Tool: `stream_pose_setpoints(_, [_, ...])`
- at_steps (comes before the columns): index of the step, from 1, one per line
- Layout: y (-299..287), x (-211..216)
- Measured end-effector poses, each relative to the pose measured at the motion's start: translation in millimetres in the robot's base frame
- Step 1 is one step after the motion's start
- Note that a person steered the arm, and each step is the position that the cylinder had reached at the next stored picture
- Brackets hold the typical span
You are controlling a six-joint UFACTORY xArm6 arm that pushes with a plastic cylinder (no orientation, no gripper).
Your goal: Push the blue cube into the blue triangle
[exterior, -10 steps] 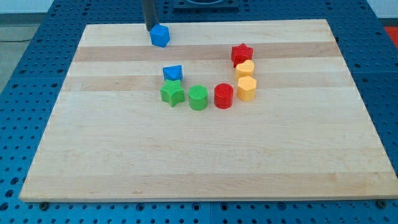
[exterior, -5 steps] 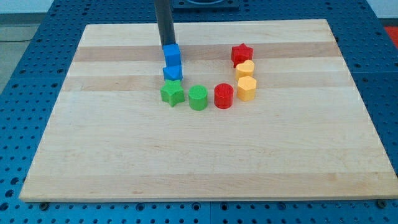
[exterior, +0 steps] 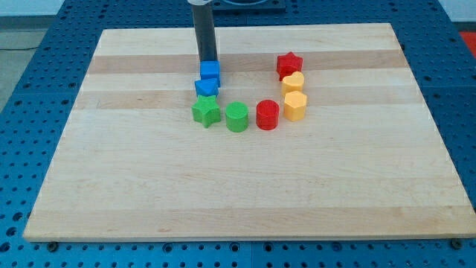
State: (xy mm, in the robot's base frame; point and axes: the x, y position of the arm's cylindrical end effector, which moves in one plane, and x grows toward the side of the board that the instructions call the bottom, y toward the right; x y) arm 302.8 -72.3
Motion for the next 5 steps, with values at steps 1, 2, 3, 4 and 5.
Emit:
stream_pose_setpoints(1, [2,8])
stream_pose_setpoints(2, [2,-1])
stream_pose_setpoints(3, [-10,-20])
stream_pose_setpoints(4, [-60,6])
stream_pose_setpoints(5, [-76,66])
